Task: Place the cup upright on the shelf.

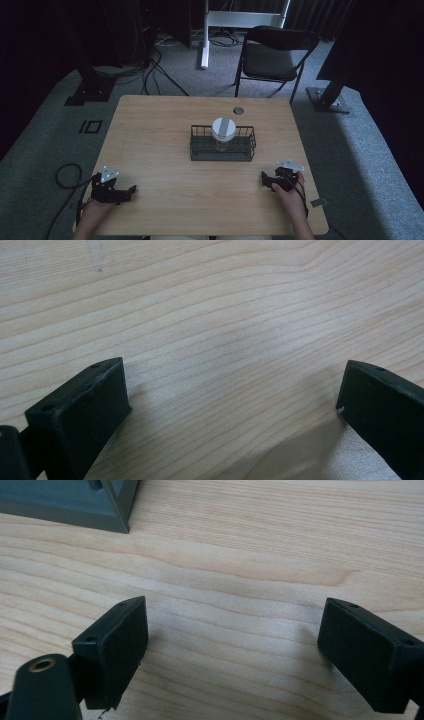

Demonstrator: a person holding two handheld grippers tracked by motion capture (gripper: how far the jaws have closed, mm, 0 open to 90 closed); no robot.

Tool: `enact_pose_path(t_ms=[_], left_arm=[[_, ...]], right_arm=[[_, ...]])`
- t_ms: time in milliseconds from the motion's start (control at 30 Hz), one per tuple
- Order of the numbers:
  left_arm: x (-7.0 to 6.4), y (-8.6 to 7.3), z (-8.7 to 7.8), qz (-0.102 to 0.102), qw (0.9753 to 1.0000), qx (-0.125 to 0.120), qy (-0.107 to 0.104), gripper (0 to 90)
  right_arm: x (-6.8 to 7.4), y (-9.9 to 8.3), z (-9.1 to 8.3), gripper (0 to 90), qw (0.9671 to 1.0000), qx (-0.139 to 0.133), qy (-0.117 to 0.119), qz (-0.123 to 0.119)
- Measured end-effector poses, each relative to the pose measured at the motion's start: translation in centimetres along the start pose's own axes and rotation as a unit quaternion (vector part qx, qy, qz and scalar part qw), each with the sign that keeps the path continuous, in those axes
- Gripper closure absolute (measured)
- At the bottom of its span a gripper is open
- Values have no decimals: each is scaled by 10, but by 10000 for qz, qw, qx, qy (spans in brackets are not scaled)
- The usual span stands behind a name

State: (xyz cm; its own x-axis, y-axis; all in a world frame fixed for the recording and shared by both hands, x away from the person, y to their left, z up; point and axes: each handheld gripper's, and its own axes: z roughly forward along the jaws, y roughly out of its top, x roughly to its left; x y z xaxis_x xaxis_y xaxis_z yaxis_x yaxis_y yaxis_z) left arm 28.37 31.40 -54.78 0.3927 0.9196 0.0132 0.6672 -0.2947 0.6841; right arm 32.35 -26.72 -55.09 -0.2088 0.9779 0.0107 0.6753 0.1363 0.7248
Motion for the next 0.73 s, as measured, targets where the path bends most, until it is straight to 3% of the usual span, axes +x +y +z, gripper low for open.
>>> enact_pose_path(t_ms=[733], left_arm=[[0,0,0,-1,10000,1,0,5]], right_arm=[[-2,1,1,116,9999,5,105,-106]])
